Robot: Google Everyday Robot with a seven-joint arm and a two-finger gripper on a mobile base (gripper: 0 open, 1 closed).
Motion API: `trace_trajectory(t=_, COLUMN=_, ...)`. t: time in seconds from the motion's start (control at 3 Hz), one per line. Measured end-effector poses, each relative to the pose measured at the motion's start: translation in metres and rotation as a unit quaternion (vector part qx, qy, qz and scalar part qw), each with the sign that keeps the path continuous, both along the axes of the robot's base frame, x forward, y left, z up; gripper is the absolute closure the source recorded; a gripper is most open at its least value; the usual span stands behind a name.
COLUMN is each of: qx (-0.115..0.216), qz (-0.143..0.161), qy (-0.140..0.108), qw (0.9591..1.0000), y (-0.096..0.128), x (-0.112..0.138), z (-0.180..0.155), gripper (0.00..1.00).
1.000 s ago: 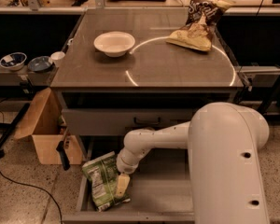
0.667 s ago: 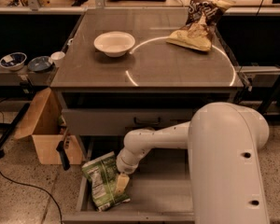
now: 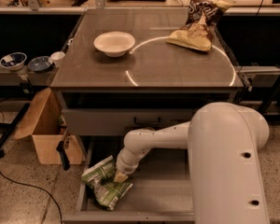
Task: Pick green jalapeno chip bag from middle drawer and place on counter
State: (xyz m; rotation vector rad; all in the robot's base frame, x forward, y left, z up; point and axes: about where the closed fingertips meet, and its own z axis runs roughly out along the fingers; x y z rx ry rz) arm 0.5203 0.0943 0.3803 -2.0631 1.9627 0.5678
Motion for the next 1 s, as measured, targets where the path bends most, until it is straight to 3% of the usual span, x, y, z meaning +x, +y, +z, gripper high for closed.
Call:
trace_trajectory(t=0.33, qx=0.000, qz=0.000, qy=0.000, qw=1.0000, y=0.000, x=0.000, z=0.000, gripper=0.96)
trace_trajectory(t=1.0, qx=-0.006, qz=-0.005, qy=-0.002, qw=1.0000, y=-0.011, x=-0.008, z=0.004, gripper=1.00)
